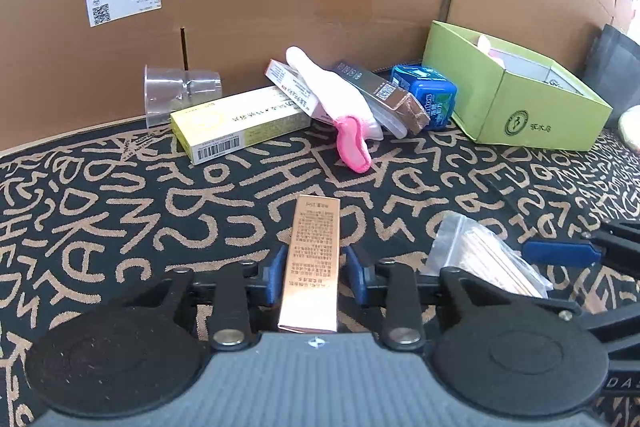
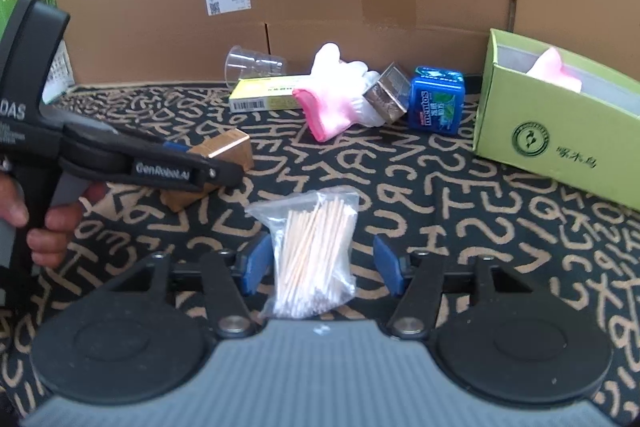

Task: Organize objects
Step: 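Carry the copper box and swab bag into the shoebox and release both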

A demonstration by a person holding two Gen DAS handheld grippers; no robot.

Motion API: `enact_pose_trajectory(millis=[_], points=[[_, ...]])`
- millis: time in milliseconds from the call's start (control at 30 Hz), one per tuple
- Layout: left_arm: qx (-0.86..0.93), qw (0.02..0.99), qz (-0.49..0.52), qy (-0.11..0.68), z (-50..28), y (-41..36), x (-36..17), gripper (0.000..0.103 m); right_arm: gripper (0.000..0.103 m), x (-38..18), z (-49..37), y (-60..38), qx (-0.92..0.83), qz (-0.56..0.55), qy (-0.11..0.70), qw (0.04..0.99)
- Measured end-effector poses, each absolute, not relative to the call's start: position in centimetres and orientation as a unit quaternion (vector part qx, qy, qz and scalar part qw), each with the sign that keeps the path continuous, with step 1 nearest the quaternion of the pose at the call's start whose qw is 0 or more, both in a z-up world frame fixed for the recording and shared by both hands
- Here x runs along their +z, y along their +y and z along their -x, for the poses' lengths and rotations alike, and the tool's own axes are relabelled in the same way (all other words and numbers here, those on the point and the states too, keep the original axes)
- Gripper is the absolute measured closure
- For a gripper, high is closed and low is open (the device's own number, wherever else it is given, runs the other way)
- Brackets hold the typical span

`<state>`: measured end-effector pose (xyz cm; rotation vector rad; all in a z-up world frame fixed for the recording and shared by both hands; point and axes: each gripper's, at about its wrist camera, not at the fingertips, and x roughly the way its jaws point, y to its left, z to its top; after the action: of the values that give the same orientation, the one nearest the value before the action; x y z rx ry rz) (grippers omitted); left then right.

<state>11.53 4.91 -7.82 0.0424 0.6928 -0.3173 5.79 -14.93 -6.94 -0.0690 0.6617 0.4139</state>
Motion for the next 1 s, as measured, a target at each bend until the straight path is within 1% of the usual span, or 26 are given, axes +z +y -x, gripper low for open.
enact_pose_trajectory(millis=[133,267,333,367,400,433,500,633,733,1000], points=[[-0.149,0.929,-0.030,0.336,-11.6,4.7,-7.9,0.068,0.047,-6.8,-5.9,-15.1,0.205,0.022,0.322,0.924],[-0.146,0.930,-0.036,0.337,-11.7,4.5,-8.0,0.069,0.056,-7.1,-6.1,-15.2,0.208,0.020,0.330,0.921],[-0.146,0.929,-0.036,0.338,-11.7,4.5,-8.1,0.074,0.062,-7.5,-6.1,-15.1,0.211,0.019,0.335,0.918],[-0.145,0.930,-0.038,0.337,-11.7,4.4,-8.0,0.075,0.066,-7.6,-6.1,-15.1,0.210,0.022,0.335,0.918],[-0.144,0.930,-0.040,0.337,-11.7,4.3,-8.0,0.076,0.071,-7.7,-6.0,-15.0,0.209,0.028,0.331,0.920],[-0.143,0.930,-0.043,0.337,-11.7,4.3,-8.0,0.078,0.073,-7.6,-5.9,-15.0,0.208,0.033,0.329,0.921],[-0.144,0.928,-0.039,0.340,-11.6,4.1,-7.8,0.078,0.076,-7.6,-5.8,-15.1,0.212,0.029,0.326,0.921],[-0.163,0.924,-0.024,0.346,-11.2,3.6,-7.0,0.078,0.079,-7.3,-5.7,-15.8,0.212,0.023,0.321,0.923],[-0.186,0.925,-0.027,0.332,-10.8,2.2,-5.6,0.078,0.079,-6.4,-5.4,-17.1,0.205,0.013,0.308,0.929],[-0.280,0.918,-0.017,0.281,-12.5,-3.9,0.0,0.078,0.079,-1.7,-5.4,-23.0,0.134,0.002,0.234,0.963]])
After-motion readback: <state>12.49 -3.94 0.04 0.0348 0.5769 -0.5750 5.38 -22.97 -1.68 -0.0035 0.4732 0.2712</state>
